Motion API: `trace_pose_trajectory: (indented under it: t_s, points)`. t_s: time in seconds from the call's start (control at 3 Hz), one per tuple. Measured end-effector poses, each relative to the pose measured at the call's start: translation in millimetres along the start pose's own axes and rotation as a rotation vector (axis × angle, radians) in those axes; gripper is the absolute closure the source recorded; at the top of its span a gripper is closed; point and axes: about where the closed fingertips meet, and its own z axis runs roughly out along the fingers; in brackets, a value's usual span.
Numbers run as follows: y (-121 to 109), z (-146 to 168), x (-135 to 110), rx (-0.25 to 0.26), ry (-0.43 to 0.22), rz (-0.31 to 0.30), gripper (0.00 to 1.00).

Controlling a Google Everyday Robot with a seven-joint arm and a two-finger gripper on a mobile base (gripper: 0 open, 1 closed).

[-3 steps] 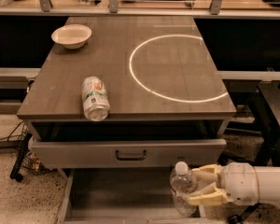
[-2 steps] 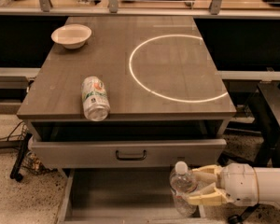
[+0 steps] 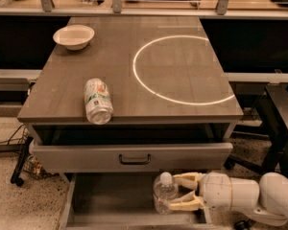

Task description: Place water bottle into middle drawer

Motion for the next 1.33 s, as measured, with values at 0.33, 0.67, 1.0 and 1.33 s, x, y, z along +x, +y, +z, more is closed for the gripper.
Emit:
trace_pose_trajectory:
  t_s: [0.33,0.67,1.0,1.33]
  points:
    - [-8,24,27,0.009,-0.020,-0.072,1.00]
    - [-14,43,54,0.005,-0.007,-0.128,1.00]
    - [-15,57,80,-0.022,0.025,-0.152,0.82]
    - [-16,71,101,-0.041,0.026,-0.150,0.50]
